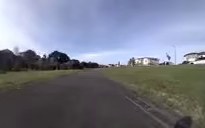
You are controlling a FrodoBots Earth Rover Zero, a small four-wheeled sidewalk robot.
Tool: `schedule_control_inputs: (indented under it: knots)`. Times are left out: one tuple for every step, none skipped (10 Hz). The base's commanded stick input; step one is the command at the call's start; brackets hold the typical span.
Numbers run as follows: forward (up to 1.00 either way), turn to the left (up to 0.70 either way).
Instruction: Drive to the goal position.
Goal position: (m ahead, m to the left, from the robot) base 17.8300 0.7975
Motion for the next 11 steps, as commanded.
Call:
schedule_control_inputs:
  knots:
    - [1.0, 0.06]
    - [1.0, 0.21]
    - [1.0, 0.27]
    - [1.0, 0.27]
    - [1.0, 0.27]
    - [1.0, 0.27]
    - [1.0, 0.27]
    - [1.0, 0.27]
    - [1.0, 0.27]
    - [1.0, 0.27]
    - [1.0, 0.27]
